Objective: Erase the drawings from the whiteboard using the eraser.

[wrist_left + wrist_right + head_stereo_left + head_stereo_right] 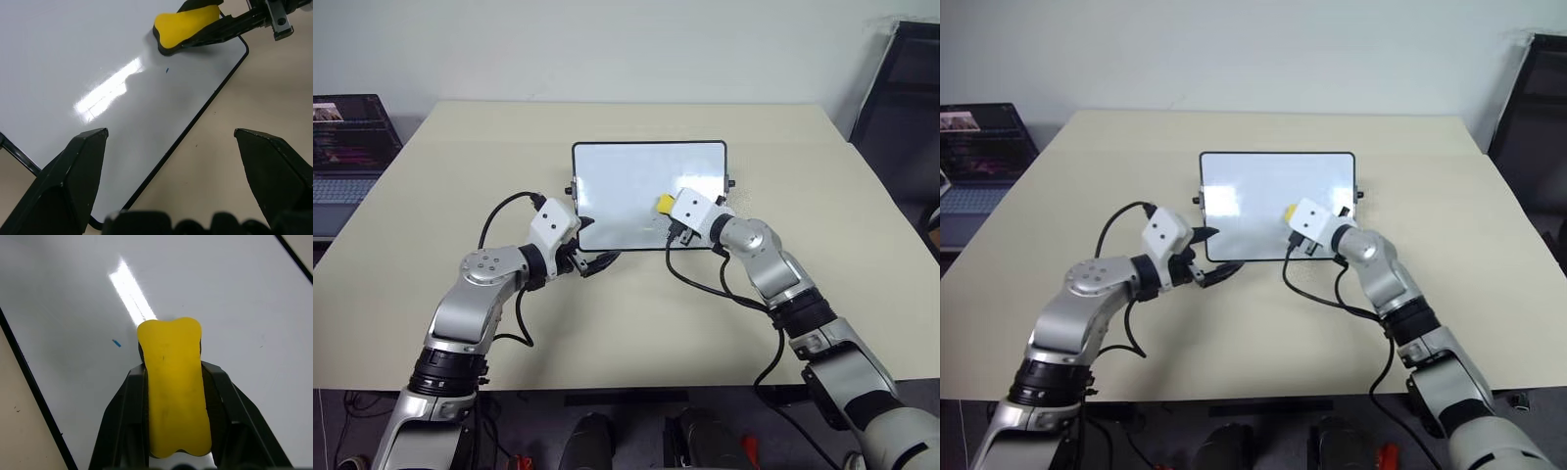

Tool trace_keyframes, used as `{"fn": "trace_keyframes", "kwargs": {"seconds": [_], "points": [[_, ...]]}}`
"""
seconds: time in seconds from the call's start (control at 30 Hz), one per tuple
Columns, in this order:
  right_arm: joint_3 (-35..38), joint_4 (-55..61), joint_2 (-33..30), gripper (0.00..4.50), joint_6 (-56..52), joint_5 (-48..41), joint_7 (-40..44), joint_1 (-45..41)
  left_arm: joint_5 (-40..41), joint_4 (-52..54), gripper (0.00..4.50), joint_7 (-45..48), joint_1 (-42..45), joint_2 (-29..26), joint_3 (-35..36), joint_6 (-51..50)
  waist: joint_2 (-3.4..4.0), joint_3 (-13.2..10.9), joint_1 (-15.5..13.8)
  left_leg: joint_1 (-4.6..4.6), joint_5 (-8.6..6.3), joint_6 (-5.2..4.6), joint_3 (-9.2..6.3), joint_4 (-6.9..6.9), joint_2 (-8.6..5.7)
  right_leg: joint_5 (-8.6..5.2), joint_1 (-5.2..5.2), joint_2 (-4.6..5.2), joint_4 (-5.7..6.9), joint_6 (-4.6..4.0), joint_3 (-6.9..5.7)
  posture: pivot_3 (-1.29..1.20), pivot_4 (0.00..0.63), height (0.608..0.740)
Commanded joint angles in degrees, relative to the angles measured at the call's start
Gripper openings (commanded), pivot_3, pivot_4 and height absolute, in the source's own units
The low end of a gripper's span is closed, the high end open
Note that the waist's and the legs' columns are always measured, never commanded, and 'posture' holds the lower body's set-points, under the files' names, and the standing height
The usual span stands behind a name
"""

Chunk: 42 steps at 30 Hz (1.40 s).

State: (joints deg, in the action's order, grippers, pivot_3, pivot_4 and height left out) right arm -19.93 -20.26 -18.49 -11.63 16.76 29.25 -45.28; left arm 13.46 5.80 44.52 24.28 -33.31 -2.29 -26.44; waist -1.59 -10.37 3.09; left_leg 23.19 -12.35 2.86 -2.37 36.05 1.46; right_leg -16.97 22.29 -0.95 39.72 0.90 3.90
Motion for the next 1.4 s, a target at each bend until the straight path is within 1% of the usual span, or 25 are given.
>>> {"fn": "trace_keyframes", "kwargs": {"seconds": [0.03,0.1,0.2,0.4,0.47,0.7,0.77,0.93,1.03,1.13,1.23,1.3,1.4], "points": [[-2.01,2.55,-1.23,1.10,-0.70,0.41,4.95,1.15,0.75,3.13,4.50,-0.03,0.35,0.04,0.22,-0.50,0.00,0.00,0.00,0.00,0.00,0.00,-0.01,0.00,0.00,0.00,-0.01,0.00,-0.04,0.00,-0.01,0.00,0.150,0.740],[-2.90,3.47,-1.46,1.10,-1.44,0.69,6.58,1.85,0.82,3.29,4.50,-0.07,0.30,0.05,0.25,-0.77,0.00,0.00,0.01,-0.01,0.00,0.00,-0.01,0.00,0.00,0.00,-0.03,0.00,-0.06,0.00,-0.01,0.00,0.150,0.740],[-3.04,3.79,-1.51,1.10,-1.70,1.23,6.67,1.84,0.88,3.40,4.50,-0.11,0.27,0.06,0.28,-0.93,0.00,0.00,0.03,-0.03,0.00,0.00,0.00,0.02,0.00,0.00,-0.04,0.00,-0.02,0.00,-0.01,0.00,0.150,0.740],[-0.52,1.91,0.43,1.10,0.81,2.01,-0.75,-1.13,0.97,3.68,4.50,-0.36,-0.26,-0.14,0.64,-1.27,0.00,0.00,0.08,-0.07,0.00,0.00,0.01,0.03,0.00,0.00,-0.04,0.00,0.06,0.01,0.01,0.00,0.150,0.740],[-1.08,1.48,0.99,1.10,0.75,1.97,-0.52,-1.19,0.55,3.51,4.50,-0.90,-0.96,-0.44,0.94,-1.55,0.00,0.00,0.11,-0.07,0.00,0.00,0.01,0.02,0.00,0.00,-0.03,0.00,0.05,0.01,0.01,0.00,0.150,0.740],[-3.06,1.83,1.06,1.10,-1.51,2.18,4.18,0.86,-0.09,3.06,4.50,-1.64,-1.69,-1.05,0.87,-1.77,0.00,0.00,0.12,-0.03,-0.01,0.00,-0.02,-0.01,0.00,0.00,-0.04,0.00,-0.05,0.00,0.01,0.00,0.150,0.740],[-2.81,1.70,0.98,1.10,-1.12,2.53,3.87,0.72,-0.07,3.08,4.50,-1.67,-1.57,-1.05,0.83,-1.85,0.00,0.00,0.12,-0.04,0.00,0.00,-0.02,0.01,0.00,0.00,-0.05,0.00,-0.03,0.00,0.00,0.00,0.150,0.740],[-1.36,-0.13,1.75,1.10,0.66,3.41,-0.68,-1.05,-0.02,3.24,4.50,-1.43,-2.07,-1.23,0.79,-1.78,0.00,0.00,0.13,-0.07,0.00,0.00,0.00,0.01,0.01,0.00,-0.05,0.00,0.01,0.00,0.01,0.00,0.150,0.740],[-2.08,-0.49,1.35,1.10,0.31,3.45,0.30,-0.90,0.06,3.12,4.50,-1.21,-2.01,-1.23,0.72,-1.70,0.00,0.00,0.13,-0.07,0.00,0.00,0.00,0.01,0.00,0.00,-0.05,0.00,0.02,0.00,0.02,0.00,0.150,0.740],[-3.39,1.05,-0.04,1.10,-0.55,3.59,3.41,0.68,0.05,2.94,4.50,-1.13,-1.80,-1.18,0.66,-1.63,0.00,0.00,0.13,-0.07,0.00,0.00,0.00,0.02,-0.01,0.00,-0.05,0.00,0.01,0.00,0.02,0.00,0.150,0.740],[-2.72,2.68,-0.94,1.10,-1.25,3.28,3.73,1.81,0.00,2.90,4.50,-1.15,-1.63,-1.10,0.54,-1.65,0.00,0.00,0.12,-0.07,0.00,0.00,0.00,0.02,-0.01,0.00,-0.05,0.00,0.01,0.01,0.00,0.00,0.150,0.740],[-0.88,4.83,-0.77,1.10,-2.40,1.57,3.70,2.57,0.04,2.84,4.50,-1.16,-1.41,-0.95,0.43,-1.70,0.00,0.00,0.12,-0.06,0.00,0.00,-0.01,0.01,0.00,-0.01,-0.05,0.00,0.00,0.01,0.01,0.00,0.150,0.740],[3.07,11.35,0.72,1.10,-6.11,-3.68,4.95,4.32,0.30,2.65,4.50,-0.96,-1.08,-0.60,0.37,-1.35,0.00,0.00,0.08,-0.05,0.00,0.00,-0.02,0.02,0.00,-0.01,-0.05,0.00,0.00,0.01,0.01,0.00,0.150,0.740]]}}
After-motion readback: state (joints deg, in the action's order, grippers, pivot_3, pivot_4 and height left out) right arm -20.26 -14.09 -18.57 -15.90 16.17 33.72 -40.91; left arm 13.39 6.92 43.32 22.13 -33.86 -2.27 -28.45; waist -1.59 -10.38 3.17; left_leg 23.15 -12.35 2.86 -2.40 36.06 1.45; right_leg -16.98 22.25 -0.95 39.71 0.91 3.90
